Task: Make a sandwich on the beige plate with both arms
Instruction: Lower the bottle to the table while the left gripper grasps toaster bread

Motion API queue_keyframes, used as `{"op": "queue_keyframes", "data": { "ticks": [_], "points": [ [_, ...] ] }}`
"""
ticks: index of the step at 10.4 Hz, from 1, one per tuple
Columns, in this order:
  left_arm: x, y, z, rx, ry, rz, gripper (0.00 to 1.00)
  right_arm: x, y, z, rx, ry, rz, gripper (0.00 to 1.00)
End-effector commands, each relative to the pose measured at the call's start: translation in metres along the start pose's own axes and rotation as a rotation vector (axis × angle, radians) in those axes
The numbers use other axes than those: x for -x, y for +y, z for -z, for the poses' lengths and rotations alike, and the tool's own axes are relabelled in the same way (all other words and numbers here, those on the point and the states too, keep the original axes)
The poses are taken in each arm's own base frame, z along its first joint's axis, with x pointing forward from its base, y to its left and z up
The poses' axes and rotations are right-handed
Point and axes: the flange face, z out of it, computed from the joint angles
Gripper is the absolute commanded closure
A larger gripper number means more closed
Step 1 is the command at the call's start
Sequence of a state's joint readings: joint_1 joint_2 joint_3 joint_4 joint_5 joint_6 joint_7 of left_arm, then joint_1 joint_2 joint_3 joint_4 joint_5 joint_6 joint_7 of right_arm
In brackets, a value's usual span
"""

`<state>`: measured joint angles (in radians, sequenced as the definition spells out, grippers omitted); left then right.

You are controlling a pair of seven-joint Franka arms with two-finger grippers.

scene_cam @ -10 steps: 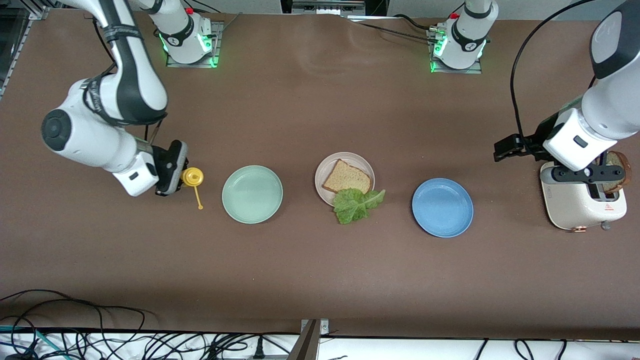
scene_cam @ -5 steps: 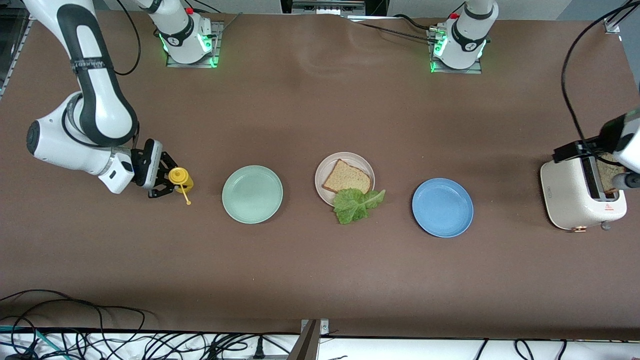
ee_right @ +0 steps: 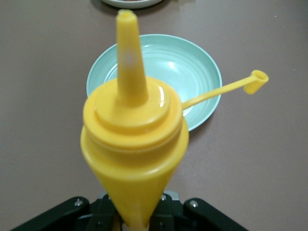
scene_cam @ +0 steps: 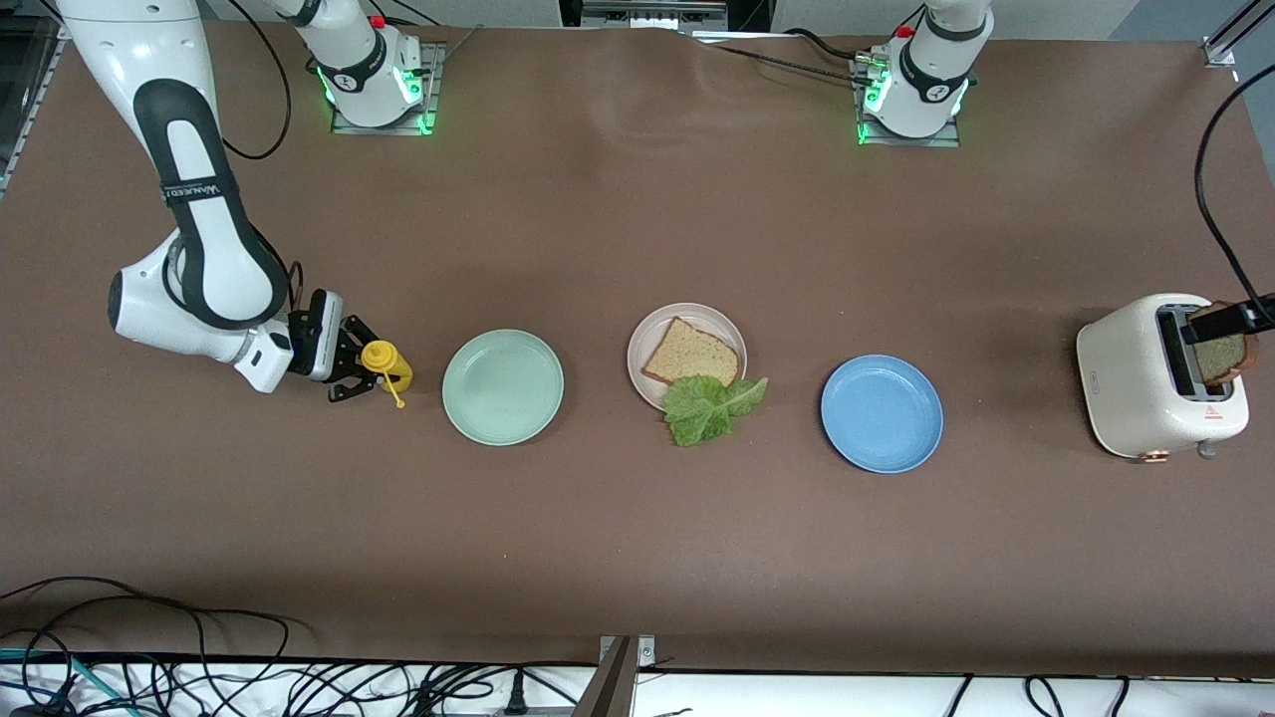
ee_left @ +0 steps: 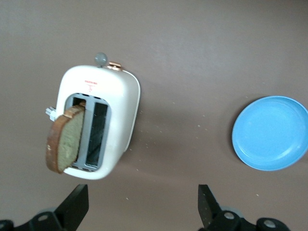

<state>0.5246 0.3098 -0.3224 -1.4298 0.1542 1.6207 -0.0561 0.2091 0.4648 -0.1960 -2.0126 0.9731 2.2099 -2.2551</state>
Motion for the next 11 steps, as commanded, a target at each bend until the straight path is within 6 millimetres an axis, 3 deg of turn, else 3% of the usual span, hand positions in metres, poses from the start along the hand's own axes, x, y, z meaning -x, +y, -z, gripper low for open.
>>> {"op": "queue_keyframes", "data": {
  "ticks": [1,2,4,7,8,9,10,11],
  "points": [
    [-0.021,-0.043,-0.046,-0.064,-0.005,-0.089,0.0,0.002,0.002,0.004,0.026,0.033,0.014,1.0],
    [-0.027,-0.072,-0.061,-0.048,0.003,-0.095,0.0,0.007,0.002,0.002,0.025,0.035,0.001,0.98],
    [-0.02,-0.092,-0.096,-0.053,-0.037,-0.117,0.0,0.011,0.001,-0.002,0.021,0.038,-0.009,0.81],
    [-0.011,-0.112,-0.129,-0.04,-0.069,-0.172,0.0,0.018,-0.001,-0.012,0.016,0.047,-0.029,0.79],
    [-0.009,-0.117,-0.139,-0.037,-0.059,-0.209,0.0,0.02,-0.002,-0.014,0.016,0.05,-0.035,0.71],
    [-0.009,-0.121,-0.147,-0.034,-0.05,-0.253,0.05,0.019,-0.001,-0.013,0.017,0.051,-0.035,0.54],
    [-0.009,-0.126,-0.152,-0.033,-0.036,-0.288,0.18,0.018,-0.001,-0.013,0.017,0.053,-0.045,0.25],
    [-0.008,-0.133,-0.154,-0.03,-0.035,-0.315,0.31,0.016,0.001,-0.01,0.022,0.054,-0.05,0.16]
  ]
}}
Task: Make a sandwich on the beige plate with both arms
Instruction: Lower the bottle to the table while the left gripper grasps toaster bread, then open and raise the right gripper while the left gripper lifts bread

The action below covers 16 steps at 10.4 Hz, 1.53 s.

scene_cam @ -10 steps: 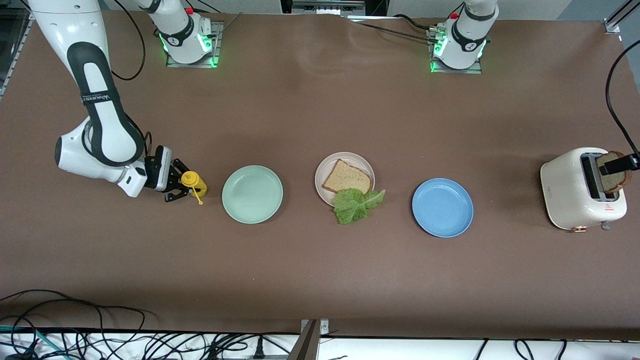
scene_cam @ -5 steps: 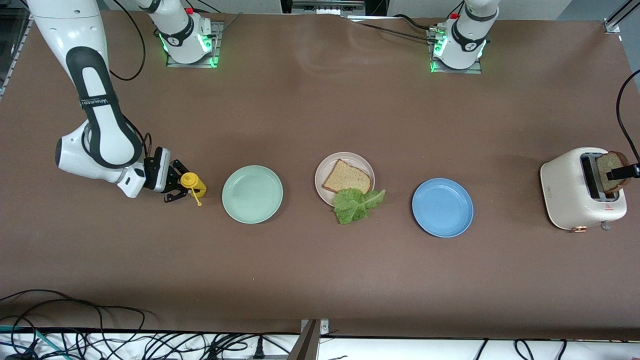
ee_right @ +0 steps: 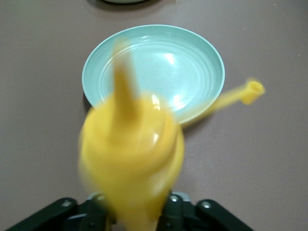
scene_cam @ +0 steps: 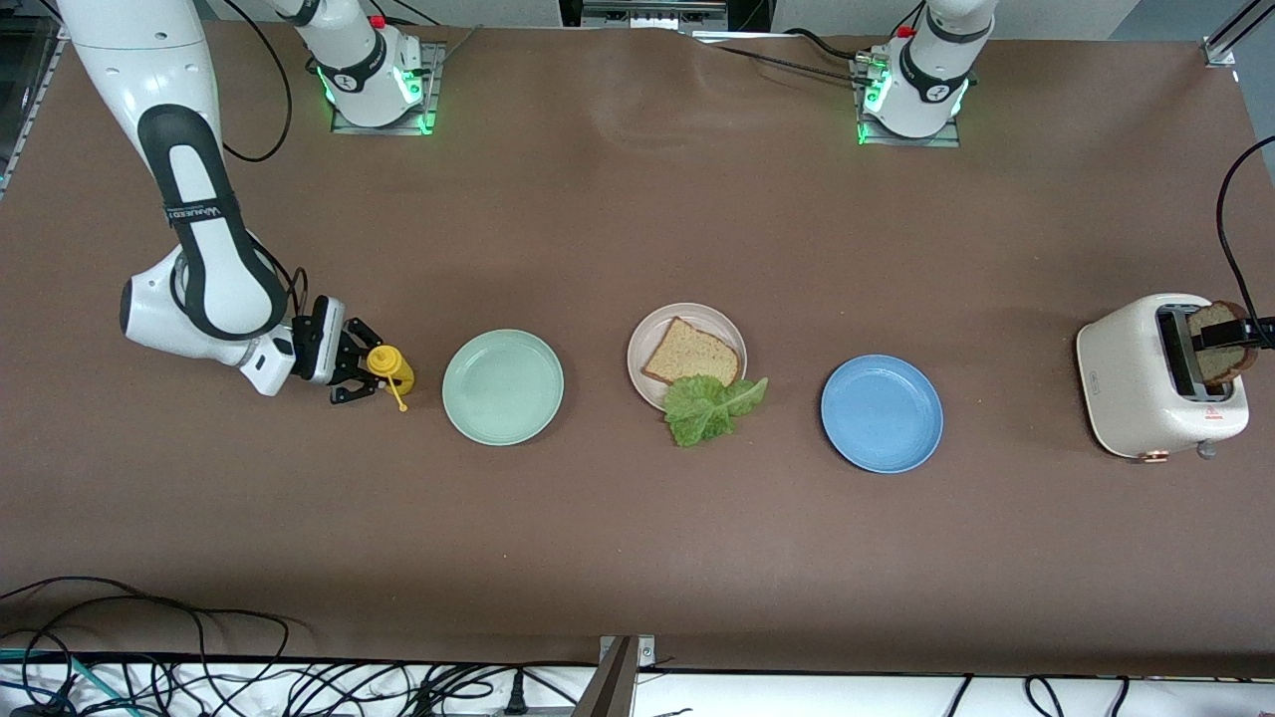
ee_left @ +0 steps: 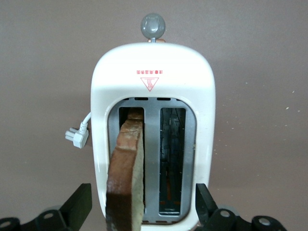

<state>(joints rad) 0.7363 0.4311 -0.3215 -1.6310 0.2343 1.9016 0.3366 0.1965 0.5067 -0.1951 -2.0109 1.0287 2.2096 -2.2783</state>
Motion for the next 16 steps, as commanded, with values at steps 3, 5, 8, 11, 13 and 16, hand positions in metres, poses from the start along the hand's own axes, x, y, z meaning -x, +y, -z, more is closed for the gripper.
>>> {"op": "queue_keyframes", "data": {
  "ticks": [3,5,8,11,13,16],
  "points": [
    [0.01,-0.009,0.003,-0.031,0.002,-0.159,1.0,-0.013,0.008,0.013,0.021,0.036,-0.042,0.0],
    [0.01,-0.009,0.005,-0.031,0.004,-0.157,1.0,-0.013,0.009,0.028,0.025,0.011,-0.078,0.0],
    [0.02,-0.017,0.035,-0.042,0.016,-0.137,1.0,-0.017,0.01,0.053,0.018,-0.045,-0.168,0.0],
    [0.034,0.0,0.103,-0.101,0.065,-0.139,1.0,-0.027,0.007,0.07,-0.006,-0.035,-0.339,0.0],
    [0.026,0.057,0.13,-0.111,0.045,-0.222,1.0,-0.043,0.004,0.094,-0.013,-0.099,-0.483,0.0],
    [0.001,0.168,0.14,-0.091,0.018,-0.408,1.0,-0.056,0.004,0.117,0.014,-0.155,-0.591,0.0]
  ]
}}
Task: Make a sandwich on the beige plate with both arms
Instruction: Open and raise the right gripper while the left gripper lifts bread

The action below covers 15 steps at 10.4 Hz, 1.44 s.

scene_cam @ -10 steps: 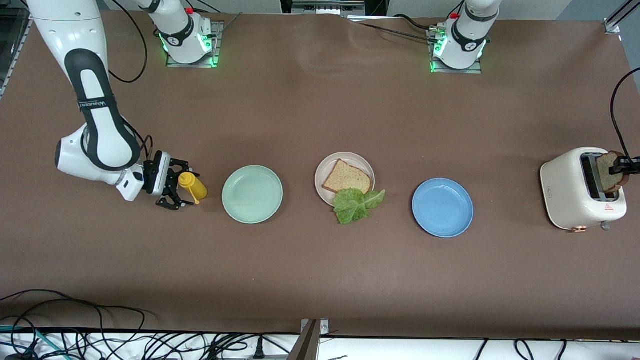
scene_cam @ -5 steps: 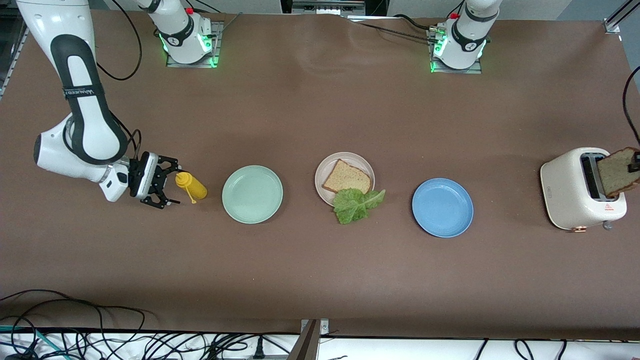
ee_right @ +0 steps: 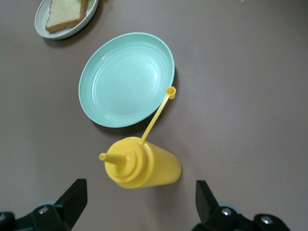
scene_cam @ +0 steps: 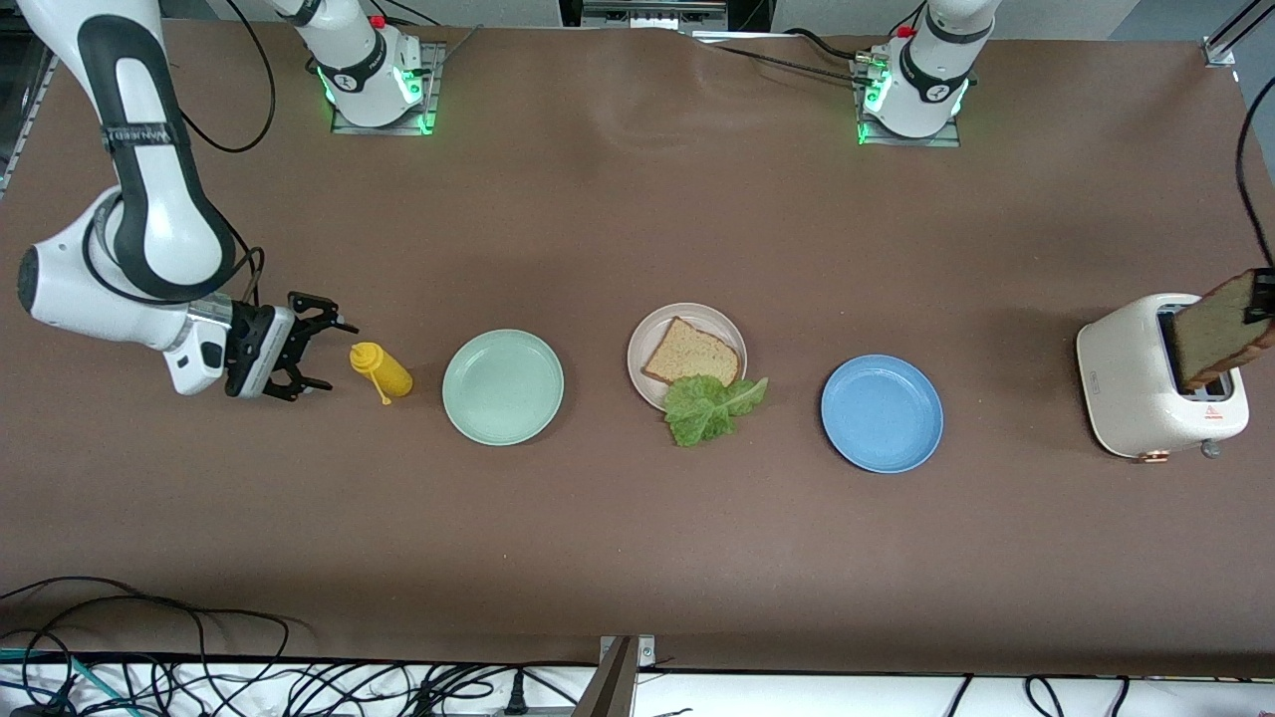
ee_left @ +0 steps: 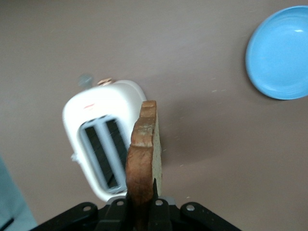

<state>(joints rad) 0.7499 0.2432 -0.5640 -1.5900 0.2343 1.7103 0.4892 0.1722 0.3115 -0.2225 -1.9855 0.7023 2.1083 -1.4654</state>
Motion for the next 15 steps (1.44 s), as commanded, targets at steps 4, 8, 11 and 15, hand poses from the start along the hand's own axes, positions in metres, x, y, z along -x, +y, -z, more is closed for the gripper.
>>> {"op": "queue_keyframes", "data": {
  "ticks": [4,8,11,15],
  "points": [
    [-0.084,0.151,-0.022,0.132,-0.04,-0.09,1.0,-0.023,-0.019,0.062,0.099,-0.067,-0.186,0.0],
    [-0.141,0.277,-0.066,0.411,-0.067,-0.053,1.0,-0.058,-0.054,0.1,0.227,-0.115,-0.504,0.0],
    [-0.182,0.34,-0.105,0.648,-0.067,-0.06,1.0,-0.082,-0.093,0.118,0.339,-0.192,-0.691,0.0],
    [-0.202,0.404,-0.19,0.923,-0.114,-0.197,1.0,-0.063,-0.119,0.142,0.384,-0.327,-0.907,0.0]
  ]
}}
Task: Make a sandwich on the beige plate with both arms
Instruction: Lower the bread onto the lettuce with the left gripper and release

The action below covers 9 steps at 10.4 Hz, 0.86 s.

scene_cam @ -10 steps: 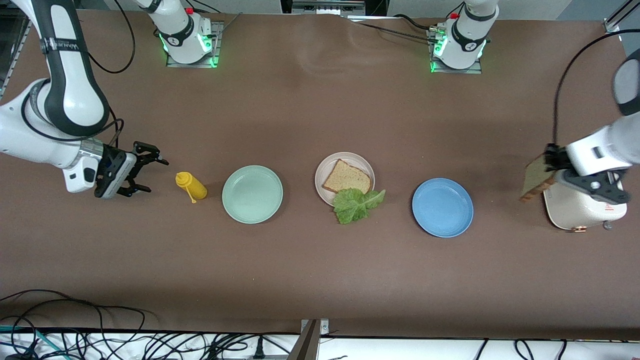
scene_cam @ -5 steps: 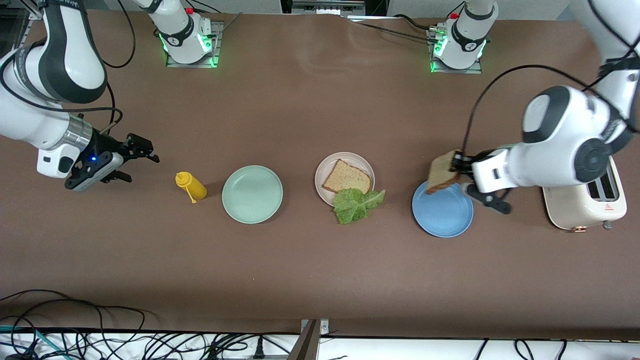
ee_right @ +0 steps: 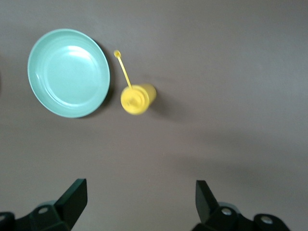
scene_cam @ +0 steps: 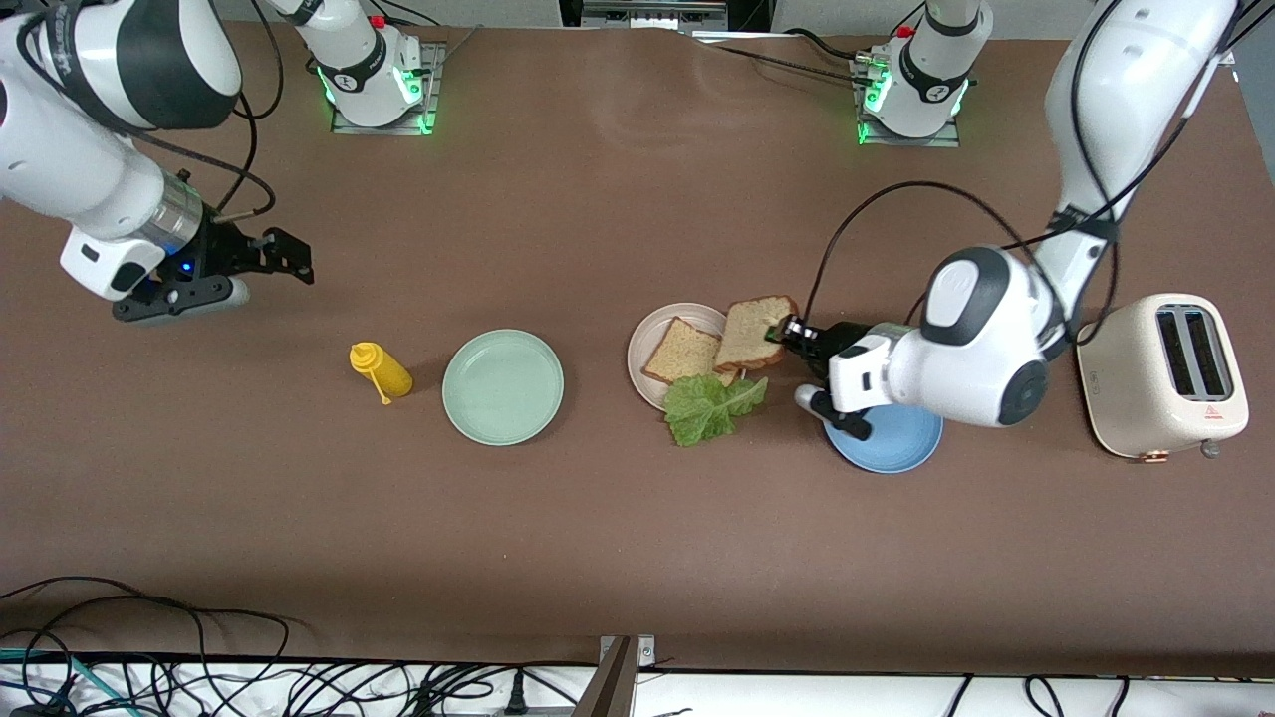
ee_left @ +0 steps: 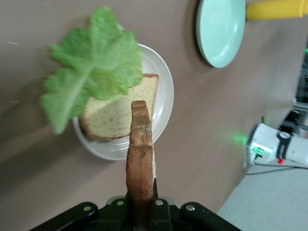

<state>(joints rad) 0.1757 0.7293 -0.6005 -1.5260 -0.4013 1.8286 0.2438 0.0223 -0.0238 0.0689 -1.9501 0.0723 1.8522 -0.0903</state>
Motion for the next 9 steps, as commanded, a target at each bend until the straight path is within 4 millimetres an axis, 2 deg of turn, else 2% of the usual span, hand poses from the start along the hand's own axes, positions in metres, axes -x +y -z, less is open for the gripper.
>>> {"op": "queue_keyframes", "data": {
  "ticks": [1,2,4,5,9],
  "points": [
    [-0.02,-0.008,-0.028,0.146,-0.002,-0.075,1.0,0.02,0.025,0.013,0.017,-0.042,-0.115,0.0],
    [-0.023,-0.012,-0.043,0.209,0.001,-0.128,1.0,0.028,0.029,0.017,0.058,-0.07,-0.174,0.0],
    [-0.031,-0.024,-0.059,0.227,0.042,-0.208,1.0,0.039,0.011,0.028,0.121,-0.096,-0.252,0.0],
    [-0.038,-0.019,-0.06,0.204,0.046,-0.243,1.0,0.039,0.011,0.028,0.122,-0.096,-0.255,0.0],
    [-0.05,-0.025,-0.058,0.041,0.027,-0.285,1.0,0.044,-0.001,0.042,0.126,-0.081,-0.231,0.0]
  ]
}}
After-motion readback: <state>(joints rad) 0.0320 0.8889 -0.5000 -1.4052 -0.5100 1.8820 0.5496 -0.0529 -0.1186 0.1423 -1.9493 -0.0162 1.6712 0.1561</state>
